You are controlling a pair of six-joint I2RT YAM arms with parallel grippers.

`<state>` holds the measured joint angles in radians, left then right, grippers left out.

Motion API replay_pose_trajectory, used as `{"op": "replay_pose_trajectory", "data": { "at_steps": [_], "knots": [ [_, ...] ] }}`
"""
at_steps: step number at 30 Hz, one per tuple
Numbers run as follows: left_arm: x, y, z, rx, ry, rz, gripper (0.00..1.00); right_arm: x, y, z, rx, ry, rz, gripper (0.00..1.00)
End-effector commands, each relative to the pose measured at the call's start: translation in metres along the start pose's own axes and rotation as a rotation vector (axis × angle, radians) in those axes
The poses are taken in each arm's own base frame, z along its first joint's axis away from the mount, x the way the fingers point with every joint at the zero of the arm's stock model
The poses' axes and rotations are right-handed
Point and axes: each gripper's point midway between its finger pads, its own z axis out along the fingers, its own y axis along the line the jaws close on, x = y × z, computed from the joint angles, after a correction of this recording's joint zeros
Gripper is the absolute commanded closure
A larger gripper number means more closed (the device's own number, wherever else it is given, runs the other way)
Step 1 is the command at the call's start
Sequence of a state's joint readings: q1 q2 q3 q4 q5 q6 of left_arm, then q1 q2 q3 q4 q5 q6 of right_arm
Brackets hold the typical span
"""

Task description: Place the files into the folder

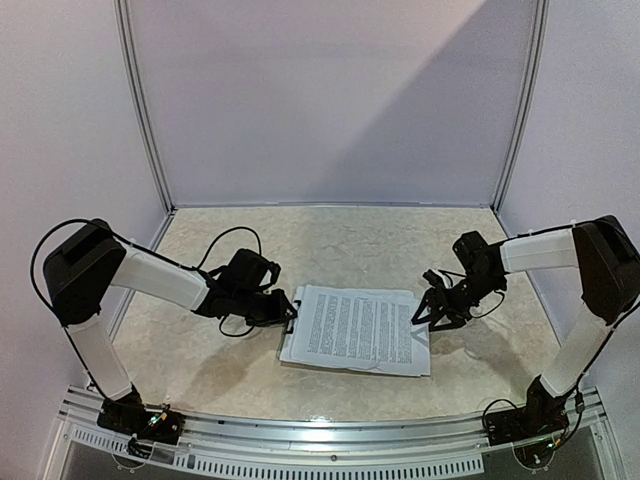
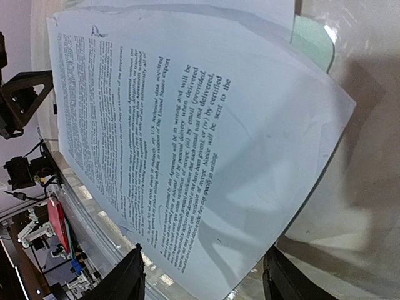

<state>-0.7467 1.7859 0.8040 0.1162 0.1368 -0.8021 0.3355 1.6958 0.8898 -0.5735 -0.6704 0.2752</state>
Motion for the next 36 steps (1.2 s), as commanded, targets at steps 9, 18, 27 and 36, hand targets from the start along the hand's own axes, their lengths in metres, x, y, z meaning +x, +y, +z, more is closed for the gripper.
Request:
{"op": "replay_pose_trajectory", "data": {
  "at_steps": [9, 18, 27, 36],
  "knots": [
    [0.046, 0.033, 0.01, -0.123, 0.142, -0.017, 1.0, -0.014, 0.018, -0.001, -0.069, -0.025, -0.018, 0.37],
    [0.045, 0.033, 0.008, -0.123, 0.138, -0.011, 1.0, -0.033, -0.006, -0.037, 0.219, -0.133, -0.167, 0.35],
    [0.046, 0.033, 0.009, -0.121, 0.143, -0.008, 1.0, -0.045, 0.098, -0.058, -0.019, -0.215, -0.604, 0.34],
    [0.044, 0.029, 0.011, -0.106, 0.146, -0.005, 1.0, -0.027, 0.197, 0.012, -0.235, -0.227, -1.051, 0.45]
  ]
}}
